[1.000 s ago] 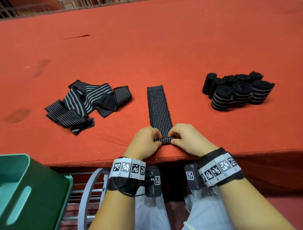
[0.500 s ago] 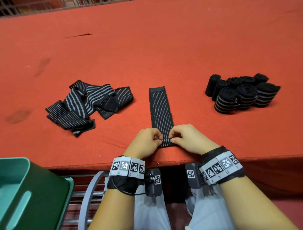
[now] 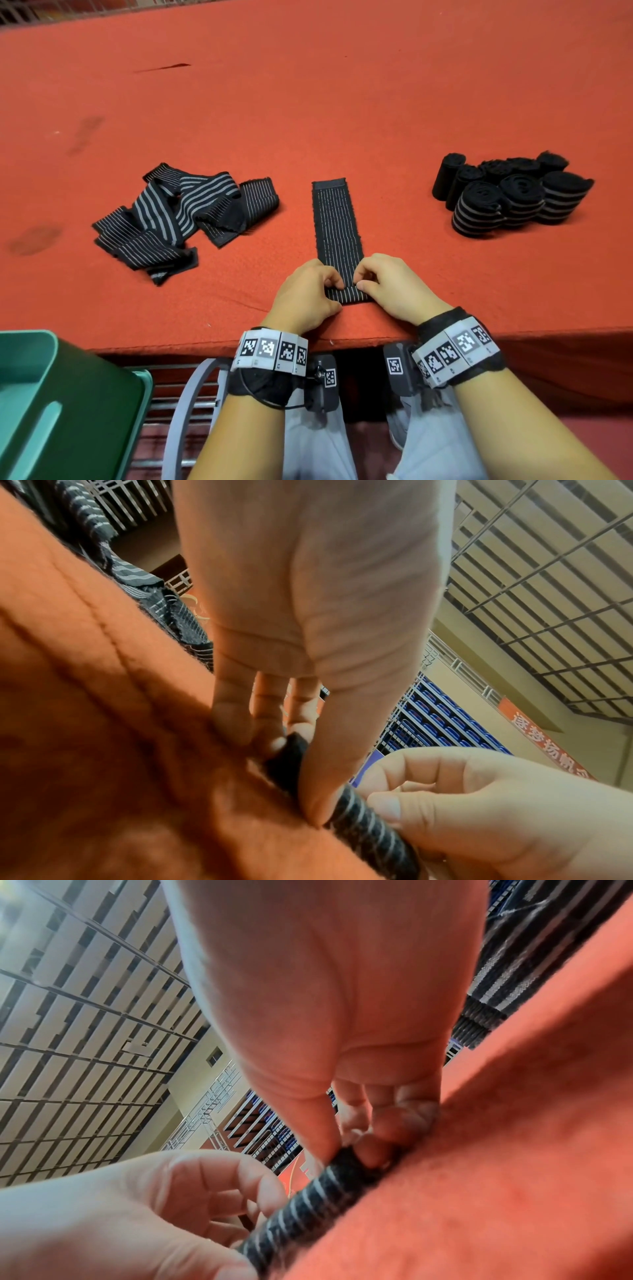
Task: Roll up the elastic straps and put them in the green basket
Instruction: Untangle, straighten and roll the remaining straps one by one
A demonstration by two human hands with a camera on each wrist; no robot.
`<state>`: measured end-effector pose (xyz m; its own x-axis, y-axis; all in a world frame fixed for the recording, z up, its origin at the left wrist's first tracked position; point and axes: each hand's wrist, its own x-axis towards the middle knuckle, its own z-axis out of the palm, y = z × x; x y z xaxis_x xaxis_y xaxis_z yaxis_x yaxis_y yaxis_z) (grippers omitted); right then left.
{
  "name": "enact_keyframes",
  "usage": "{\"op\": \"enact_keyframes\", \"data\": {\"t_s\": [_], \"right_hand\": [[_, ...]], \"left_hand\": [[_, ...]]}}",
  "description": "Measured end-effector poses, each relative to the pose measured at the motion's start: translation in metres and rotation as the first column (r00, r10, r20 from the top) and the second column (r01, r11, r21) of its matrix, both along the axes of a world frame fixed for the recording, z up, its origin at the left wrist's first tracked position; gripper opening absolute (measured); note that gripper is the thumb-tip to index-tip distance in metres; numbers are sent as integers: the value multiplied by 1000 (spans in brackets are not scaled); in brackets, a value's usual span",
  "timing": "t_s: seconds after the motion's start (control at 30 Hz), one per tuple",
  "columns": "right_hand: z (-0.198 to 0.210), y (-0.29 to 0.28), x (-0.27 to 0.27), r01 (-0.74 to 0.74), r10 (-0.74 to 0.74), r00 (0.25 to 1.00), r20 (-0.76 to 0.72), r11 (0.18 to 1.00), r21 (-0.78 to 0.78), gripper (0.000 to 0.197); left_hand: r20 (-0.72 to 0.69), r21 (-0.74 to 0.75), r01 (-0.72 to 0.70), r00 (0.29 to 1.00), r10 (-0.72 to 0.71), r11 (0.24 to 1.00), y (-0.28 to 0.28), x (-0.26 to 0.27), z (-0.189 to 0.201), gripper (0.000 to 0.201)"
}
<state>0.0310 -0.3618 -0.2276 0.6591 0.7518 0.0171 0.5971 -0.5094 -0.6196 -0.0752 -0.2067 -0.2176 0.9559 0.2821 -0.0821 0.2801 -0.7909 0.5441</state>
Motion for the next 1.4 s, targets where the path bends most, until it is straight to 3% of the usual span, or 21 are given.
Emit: {"op": "enact_keyframes", "data": {"t_s": [0.17,0.53,0.93,1.2,1.4], "right_hand": [[2,-5,1,-57,56,998,-25,998,-1,16],[3,-5,2,-57,58,998,38,998,-24,23],[9,-1,3,9,-8,999,-42,1000,2,11],[5,10,10,36,-35,999,14,996,-80,9],[15,13,13,45,-43,999,22,995,-87,7]], "left_hand": [[36,0,15,999,-15,1000,4,2,-3,20],[72,-58,-16,997,20,998,7,4,-8,18],[93,-10,-49,994,50,999,7,11,-9,10],[127,31,-62,990,58,998,4,12,-3,8],[103,71,-60,993,53,996,5,12,-2,30]]}}
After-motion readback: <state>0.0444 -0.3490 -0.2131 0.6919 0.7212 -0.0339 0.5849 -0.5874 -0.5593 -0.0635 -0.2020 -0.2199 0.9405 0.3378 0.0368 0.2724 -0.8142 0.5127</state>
